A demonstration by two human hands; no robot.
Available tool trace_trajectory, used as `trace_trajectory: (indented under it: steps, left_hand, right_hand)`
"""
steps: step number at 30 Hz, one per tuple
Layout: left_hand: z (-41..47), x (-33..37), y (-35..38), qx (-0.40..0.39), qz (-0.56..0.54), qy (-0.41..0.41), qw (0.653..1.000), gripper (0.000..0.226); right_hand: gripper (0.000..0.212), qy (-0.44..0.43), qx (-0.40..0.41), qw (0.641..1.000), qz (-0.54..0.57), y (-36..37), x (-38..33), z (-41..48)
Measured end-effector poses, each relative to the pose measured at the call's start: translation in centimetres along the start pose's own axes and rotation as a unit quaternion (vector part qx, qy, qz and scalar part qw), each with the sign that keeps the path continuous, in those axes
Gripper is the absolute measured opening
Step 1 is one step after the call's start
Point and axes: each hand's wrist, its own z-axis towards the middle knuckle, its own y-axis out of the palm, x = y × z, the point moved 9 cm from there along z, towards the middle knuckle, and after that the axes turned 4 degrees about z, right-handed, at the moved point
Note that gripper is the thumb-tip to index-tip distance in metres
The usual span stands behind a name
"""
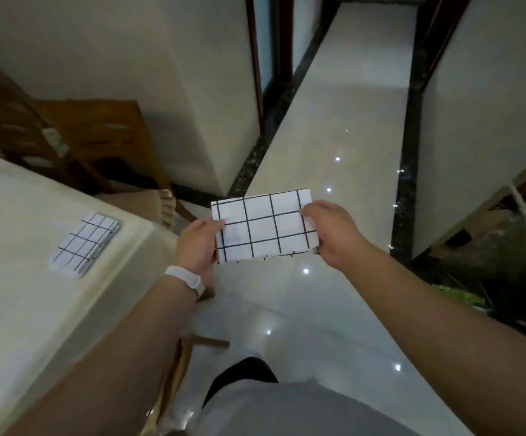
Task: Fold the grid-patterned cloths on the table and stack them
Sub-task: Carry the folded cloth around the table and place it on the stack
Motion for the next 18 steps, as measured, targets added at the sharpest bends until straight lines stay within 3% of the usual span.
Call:
trace_trajectory:
  steps: [2,10,15,18]
  left_hand:
    - [1.5,0.3,-1.7,0.02,-0.012,-0.001,1.0,0.028]
    - [9.7,3.0,-10.0,0.12,-0.065,0.003,0.991,0.009]
    - [15.2,4.8,-15.1,0.124,-0.105,-0.018,0.987,0.026]
    - [17.3,5.8,-18.8,0.164,-0.135,-0.02,0.977,0.02]
  right_hand:
    - [0.009,0.011,-0.021,1.0,-0.014,2.6,-0.2,1.9]
    - [0.009,0.041,-0.082,0.993,-0.079,15.3,0.2,10.6]
    - [0.012,0.048,-0.127,0.98,-0.147,24.2,-0.2,15.7]
    - [0.011,0.042,-0.156,0.97,-0.182,29.6,-0.5,17.7]
